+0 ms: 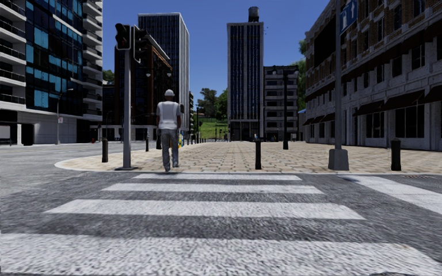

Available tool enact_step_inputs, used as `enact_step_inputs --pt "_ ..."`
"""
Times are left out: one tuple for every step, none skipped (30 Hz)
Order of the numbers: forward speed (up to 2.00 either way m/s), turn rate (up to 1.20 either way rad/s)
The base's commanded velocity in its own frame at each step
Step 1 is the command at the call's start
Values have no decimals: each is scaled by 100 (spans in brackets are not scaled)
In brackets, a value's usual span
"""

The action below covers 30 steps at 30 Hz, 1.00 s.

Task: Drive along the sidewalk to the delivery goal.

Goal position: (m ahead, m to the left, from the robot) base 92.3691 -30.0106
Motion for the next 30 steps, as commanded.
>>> enact_step_inputs --pt "197 0" --pt "197 0" --pt "197 0" --pt "197 0" --pt "197 0" --pt "197 0" --pt "197 0" --pt "197 0" --pt "197 0" --pt "197 0" --pt "197 0" --pt "197 0" --pt "197 0" --pt "197 0" --pt "197 0" --pt "197 0" --pt "197 0" --pt "197 0" --pt "197 0" --pt "197 0" --pt "197 0" --pt "197 0" --pt "197 0" --pt "197 0" --pt "197 0" --pt "197 0" --pt "197 0" --pt "197 0" --pt "197 0" --pt "197 0"
